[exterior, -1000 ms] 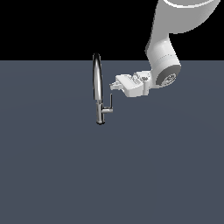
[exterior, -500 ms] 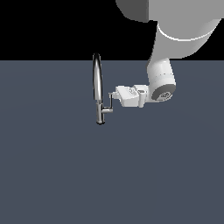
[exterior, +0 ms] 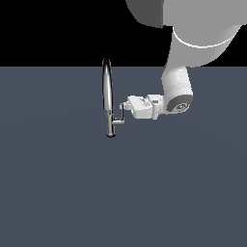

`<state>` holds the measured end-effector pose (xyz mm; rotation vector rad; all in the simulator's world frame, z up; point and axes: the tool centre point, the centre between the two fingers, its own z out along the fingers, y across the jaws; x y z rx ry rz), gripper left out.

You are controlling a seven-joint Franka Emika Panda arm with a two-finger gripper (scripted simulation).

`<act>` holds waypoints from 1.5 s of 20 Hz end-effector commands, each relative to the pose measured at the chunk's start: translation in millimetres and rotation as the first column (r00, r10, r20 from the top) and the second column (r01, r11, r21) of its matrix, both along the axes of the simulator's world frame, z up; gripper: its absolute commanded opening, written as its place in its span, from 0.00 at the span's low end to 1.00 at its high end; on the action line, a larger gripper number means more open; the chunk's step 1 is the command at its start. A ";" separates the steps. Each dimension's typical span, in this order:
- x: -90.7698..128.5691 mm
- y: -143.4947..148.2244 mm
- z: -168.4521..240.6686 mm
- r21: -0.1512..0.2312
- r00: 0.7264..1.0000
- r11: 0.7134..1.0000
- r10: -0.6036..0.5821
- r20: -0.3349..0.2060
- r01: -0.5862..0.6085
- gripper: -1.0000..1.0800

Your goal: Turn on the faucet by rotating a designated handle.

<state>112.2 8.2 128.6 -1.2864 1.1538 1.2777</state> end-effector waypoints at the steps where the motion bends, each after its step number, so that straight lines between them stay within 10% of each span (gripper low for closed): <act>1: 0.0 0.1 0.1 0.000 1.000 1.000 0.000 0.000 0.000 0.00; 30: -54.8 -1.2 3.1 0.001 1.000 1.000 0.002 0.000 -0.002 0.00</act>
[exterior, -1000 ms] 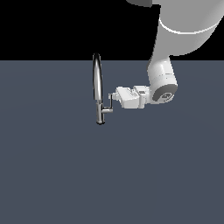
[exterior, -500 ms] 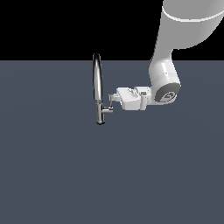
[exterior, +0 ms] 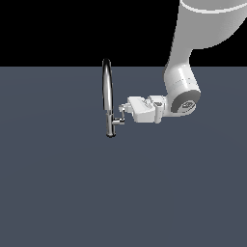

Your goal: Turn on the faucet by rotating a designated handle.

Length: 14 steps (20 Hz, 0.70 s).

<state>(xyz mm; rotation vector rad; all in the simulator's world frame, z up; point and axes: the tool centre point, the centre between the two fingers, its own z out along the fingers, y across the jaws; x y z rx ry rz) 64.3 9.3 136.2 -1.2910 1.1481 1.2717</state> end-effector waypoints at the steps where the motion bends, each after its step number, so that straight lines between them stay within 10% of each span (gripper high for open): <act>1: -10.0 -3.2 -6.0 0.001 1.000 1.000 0.001 -0.008 -0.001 0.00; 14: -36.3 -2.6 -15.8 0.006 1.000 1.000 0.009 0.011 -0.009 0.00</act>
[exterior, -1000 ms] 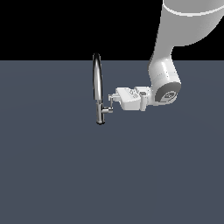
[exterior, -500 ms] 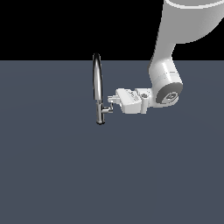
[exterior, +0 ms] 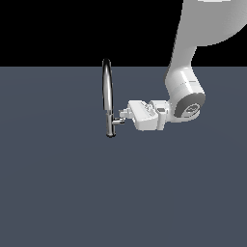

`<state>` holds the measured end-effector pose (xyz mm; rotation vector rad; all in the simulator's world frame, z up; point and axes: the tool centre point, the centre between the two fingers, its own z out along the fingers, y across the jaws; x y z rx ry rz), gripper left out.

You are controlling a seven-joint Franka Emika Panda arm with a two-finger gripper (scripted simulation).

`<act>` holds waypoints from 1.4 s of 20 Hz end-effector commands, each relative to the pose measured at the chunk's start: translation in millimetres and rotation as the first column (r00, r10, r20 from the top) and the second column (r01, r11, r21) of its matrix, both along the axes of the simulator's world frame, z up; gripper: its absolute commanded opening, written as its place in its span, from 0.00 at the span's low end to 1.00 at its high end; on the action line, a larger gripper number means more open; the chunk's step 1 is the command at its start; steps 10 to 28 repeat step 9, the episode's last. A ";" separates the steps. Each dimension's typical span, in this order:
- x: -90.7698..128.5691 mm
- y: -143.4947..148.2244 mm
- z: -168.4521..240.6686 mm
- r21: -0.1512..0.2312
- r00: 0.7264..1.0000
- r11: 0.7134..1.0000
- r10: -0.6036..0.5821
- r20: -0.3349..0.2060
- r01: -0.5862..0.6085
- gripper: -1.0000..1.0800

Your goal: Turn on the faucet by rotating a designated handle.

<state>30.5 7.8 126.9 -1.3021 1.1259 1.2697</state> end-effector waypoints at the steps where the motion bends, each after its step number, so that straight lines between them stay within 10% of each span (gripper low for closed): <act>1: -4.9 -2.3 -13.8 -0.002 1.000 1.000 -0.003 -0.007 0.003 0.00; 28: -22.2 -10.1 -62.9 -0.006 1.000 1.000 -0.011 -0.024 0.011 0.00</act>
